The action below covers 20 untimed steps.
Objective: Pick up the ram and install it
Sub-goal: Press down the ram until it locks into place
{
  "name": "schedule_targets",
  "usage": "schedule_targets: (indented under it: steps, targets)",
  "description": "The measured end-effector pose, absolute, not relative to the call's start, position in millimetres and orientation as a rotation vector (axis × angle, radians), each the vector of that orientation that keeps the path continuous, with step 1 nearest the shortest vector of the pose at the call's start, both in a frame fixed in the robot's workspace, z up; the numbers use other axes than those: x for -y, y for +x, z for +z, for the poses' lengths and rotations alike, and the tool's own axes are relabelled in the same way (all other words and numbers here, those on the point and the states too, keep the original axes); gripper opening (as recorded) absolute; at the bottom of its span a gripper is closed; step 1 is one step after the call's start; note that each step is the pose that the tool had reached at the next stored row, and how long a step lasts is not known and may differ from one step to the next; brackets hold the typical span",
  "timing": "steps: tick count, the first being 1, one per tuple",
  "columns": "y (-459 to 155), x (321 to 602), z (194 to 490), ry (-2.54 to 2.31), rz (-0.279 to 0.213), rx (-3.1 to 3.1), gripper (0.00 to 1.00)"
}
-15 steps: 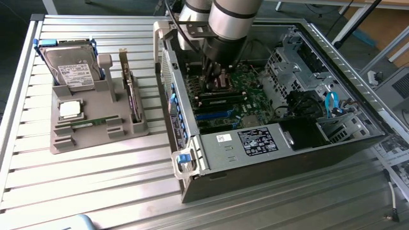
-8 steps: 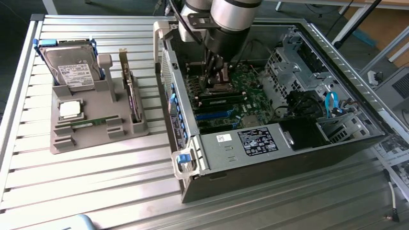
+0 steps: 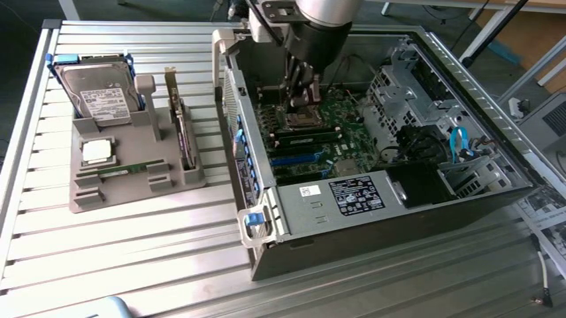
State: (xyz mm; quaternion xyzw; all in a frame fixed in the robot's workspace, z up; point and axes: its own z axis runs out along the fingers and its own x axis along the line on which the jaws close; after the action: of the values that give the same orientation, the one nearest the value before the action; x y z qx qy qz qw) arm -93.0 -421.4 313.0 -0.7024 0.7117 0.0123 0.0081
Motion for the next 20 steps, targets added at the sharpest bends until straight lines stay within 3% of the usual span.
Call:
schedule_targets:
  steps: [12,20]
  targets:
    - [-93,421,341,-2.195,0.038,-2.224,0.11]
    - [-88,421,341,-2.195,0.038,-2.224,0.11]
